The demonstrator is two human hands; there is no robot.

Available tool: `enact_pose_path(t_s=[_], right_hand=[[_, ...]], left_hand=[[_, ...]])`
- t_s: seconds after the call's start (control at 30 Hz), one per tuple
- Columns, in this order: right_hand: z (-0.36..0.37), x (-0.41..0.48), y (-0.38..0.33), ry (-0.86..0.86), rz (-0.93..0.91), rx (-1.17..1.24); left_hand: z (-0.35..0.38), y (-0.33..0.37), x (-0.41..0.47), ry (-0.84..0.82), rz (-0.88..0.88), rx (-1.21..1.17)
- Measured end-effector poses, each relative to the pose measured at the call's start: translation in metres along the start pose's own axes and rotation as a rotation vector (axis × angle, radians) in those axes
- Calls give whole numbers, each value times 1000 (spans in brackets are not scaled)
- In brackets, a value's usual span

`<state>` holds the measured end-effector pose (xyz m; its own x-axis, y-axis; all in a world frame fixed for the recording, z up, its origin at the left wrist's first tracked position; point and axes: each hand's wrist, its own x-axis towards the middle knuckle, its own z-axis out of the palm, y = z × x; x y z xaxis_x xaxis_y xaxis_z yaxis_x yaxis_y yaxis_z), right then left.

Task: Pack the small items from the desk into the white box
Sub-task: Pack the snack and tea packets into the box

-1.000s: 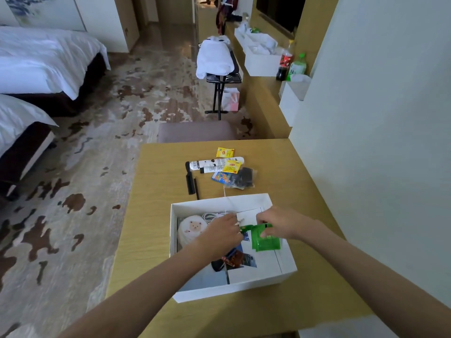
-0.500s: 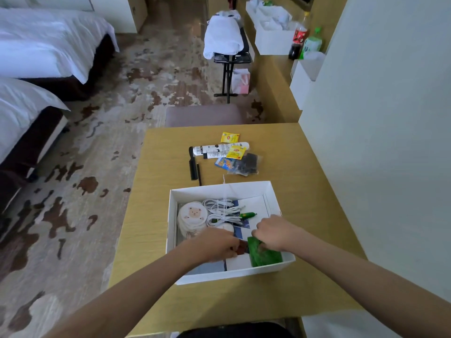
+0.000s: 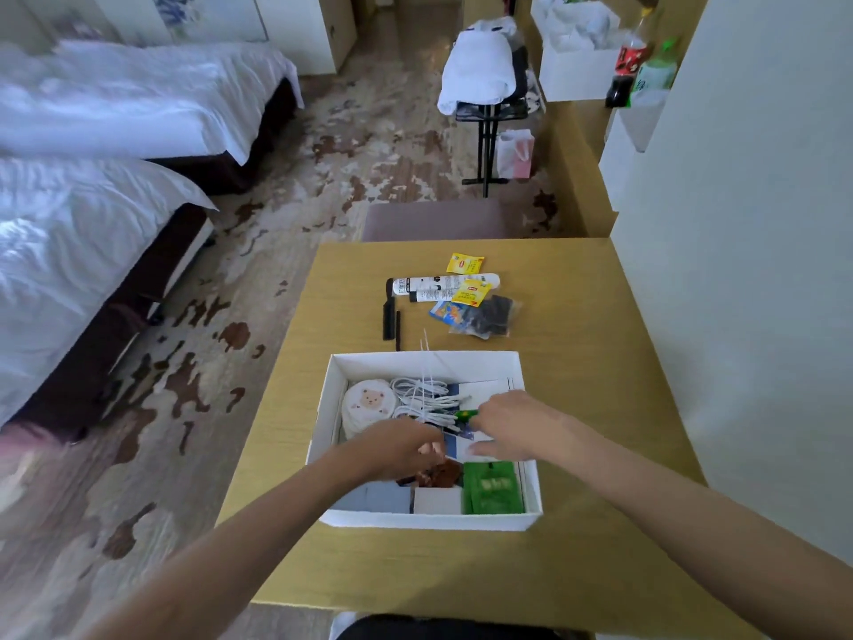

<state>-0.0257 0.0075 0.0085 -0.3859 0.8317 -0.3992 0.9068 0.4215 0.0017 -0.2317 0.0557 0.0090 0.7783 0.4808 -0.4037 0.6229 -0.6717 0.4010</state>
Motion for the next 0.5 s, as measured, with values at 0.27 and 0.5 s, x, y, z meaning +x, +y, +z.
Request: enact_pose_path(t_s=[0.27, 0.5], right_hand=[[-42, 6, 65, 396, 160, 560], [-43, 49, 110, 359, 395, 771]], left_hand=[[-53, -13, 22, 647, -45, -13], [-98, -51, 99, 568, -50, -149]])
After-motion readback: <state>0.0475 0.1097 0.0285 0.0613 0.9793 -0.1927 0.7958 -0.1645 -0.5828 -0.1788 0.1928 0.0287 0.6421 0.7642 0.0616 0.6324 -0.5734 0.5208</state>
